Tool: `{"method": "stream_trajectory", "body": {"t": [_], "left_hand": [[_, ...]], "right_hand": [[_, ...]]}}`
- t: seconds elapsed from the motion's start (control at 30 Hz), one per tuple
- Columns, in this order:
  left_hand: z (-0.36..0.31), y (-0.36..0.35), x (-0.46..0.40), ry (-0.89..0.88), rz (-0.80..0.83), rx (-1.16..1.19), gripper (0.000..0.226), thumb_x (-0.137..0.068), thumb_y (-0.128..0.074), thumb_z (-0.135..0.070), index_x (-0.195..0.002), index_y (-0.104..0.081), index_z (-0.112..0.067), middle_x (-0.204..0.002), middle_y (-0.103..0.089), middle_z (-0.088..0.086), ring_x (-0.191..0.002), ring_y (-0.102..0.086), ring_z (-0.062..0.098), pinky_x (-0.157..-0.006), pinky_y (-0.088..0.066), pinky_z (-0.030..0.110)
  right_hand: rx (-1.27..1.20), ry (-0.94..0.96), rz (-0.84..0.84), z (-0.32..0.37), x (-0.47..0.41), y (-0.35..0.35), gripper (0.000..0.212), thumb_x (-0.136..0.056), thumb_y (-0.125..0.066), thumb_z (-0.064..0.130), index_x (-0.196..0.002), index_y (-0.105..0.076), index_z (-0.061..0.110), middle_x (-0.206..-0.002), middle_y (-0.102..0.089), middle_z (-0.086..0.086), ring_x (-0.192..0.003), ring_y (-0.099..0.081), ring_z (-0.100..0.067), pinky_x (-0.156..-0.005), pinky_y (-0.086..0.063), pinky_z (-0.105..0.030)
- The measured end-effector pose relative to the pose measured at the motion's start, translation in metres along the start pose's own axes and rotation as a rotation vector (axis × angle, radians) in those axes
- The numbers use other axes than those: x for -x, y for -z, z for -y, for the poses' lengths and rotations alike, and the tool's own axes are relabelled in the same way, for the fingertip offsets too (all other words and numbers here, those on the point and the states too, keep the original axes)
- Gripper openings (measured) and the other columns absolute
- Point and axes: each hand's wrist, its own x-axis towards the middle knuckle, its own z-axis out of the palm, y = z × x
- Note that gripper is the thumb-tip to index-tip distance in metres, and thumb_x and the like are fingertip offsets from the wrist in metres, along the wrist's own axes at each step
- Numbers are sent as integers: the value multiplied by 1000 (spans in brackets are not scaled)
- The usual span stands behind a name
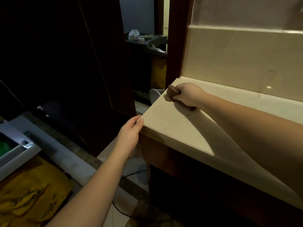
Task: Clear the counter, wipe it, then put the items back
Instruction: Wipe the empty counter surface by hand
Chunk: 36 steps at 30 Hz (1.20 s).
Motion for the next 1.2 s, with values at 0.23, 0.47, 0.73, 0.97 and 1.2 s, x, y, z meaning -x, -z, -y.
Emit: {"method": "stream_trajectory", "body": {"t": [0.23,0.47,0.73,0.97,1.2], "left_hand": [[7,20,-14,69,229,117,37,-101,-49,-28,-138,-52,-29,-101,-53,-28,-69,-51,-30,-54,-39,-3],[16,29,-29,27,316,96,41,-97,-54,-36,-138,-53,-33,-113,-60,-23,-109,-55,-4,-93,-49,25],[21,39,-45,74,424,201,35,-91,-65,-22,-125,-63,-29,-106,-66,-14,-79,-60,-19,-62,-44,1],[19,41,-46,40,433,192,36,-92,-65,-20,-127,-63,-23,-103,-67,-11,-73,-60,-20,-59,-43,1],[19,47,-48,-17,456,70,46,-91,-65,-32,-136,-56,-33,-121,-60,-14,-109,-54,-4,-67,-44,4]], "right_hand": [[211,113,73,33,22,-17,21,-95,-54,33,-105,-61,16,-96,-47,1,-86,-44,-17,-74,-33,-29],[54,-174,-29,33,3,-11,21,-89,-64,34,-97,-61,16,-89,-58,-2,-86,-53,-23,-70,-34,-30],[18,-152,132,66,22,-20,12,-84,-70,32,-83,-59,29,-78,-60,7,-75,-52,-13,-67,-36,-27],[49,-246,66,72,-7,-17,16,-83,-71,36,-81,-56,32,-77,-59,6,-82,-57,-18,-63,-34,-26],[58,-263,100,70,8,-10,11,-84,-69,38,-88,-61,31,-82,-62,5,-84,-57,-17,-66,-35,-27]]}}
